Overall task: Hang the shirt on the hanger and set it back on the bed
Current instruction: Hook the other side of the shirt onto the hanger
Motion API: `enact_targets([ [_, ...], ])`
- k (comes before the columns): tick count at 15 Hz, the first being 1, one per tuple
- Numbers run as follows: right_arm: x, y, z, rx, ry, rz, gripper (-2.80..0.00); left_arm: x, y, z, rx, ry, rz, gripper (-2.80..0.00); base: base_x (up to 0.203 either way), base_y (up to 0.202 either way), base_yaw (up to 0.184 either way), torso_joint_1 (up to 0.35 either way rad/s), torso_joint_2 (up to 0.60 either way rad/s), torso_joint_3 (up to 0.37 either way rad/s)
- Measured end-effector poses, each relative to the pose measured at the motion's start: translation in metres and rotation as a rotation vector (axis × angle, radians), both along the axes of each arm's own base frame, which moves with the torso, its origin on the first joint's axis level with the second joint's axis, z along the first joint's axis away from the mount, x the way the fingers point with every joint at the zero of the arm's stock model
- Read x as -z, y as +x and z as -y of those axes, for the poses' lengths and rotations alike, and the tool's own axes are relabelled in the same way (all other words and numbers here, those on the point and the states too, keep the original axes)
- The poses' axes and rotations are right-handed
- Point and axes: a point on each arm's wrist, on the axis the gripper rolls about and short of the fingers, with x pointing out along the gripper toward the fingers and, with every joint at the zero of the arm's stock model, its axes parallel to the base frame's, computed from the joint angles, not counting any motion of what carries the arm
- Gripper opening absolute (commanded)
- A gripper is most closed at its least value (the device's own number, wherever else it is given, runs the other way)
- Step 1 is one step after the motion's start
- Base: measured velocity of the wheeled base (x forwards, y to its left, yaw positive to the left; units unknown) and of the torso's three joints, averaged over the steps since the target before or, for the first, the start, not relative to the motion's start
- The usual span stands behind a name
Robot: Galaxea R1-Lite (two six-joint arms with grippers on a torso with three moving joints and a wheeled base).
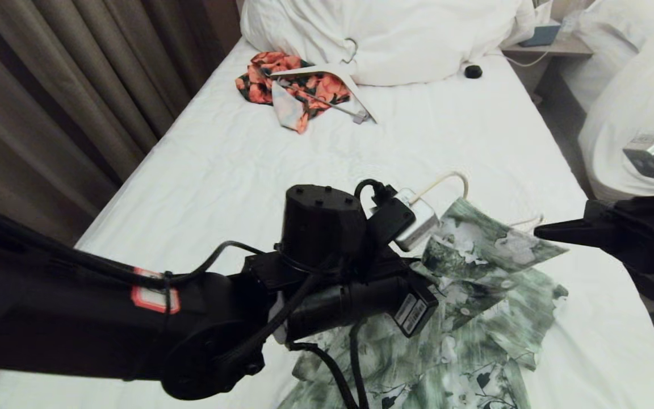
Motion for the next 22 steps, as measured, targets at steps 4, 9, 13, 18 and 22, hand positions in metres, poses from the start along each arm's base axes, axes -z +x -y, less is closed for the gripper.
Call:
enact_targets([
  [4, -0.019, -0.027, 0.01, 0.069, 0.03, -0.121, -2.8, -0.027, -0.023, -0.017, 0.016, -0.002, -0.043, -2.8, 0.0, 0.0, 0.0, 0.0, 0.0, 0.0],
  [9, -0.028, -0.069, 0.04, 0.258, 0.099, -0.313, -2.8, -0.057, -0.044, -0.039, 0.007, -0.009, -0.033, -2.8, 0.0, 0.0, 0.0, 0.0, 0.0, 0.0],
  [13, -0.013, -0.095, 0.047, 0.375, 0.112, -0.398, -2.8, -0.081, -0.054, -0.047, -0.046, -0.041, 0.007, -2.8, 0.0, 0.0, 0.0, 0.0, 0.0, 0.0],
  [18, -0.001, -0.104, 0.045, 0.39, 0.107, -0.391, -2.8, -0.098, -0.067, -0.053, -0.051, -0.046, 0.019, -2.8, 0.0, 0.0, 0.0, 0.0, 0.0, 0.0],
  [22, 0.004, -0.097, 0.028, 0.278, 0.094, -0.387, -2.8, -0.111, -0.075, -0.061, -0.05, -0.067, 0.03, -2.8, 0.0, 0.0, 0.0, 0.0, 0.0, 0.0],
])
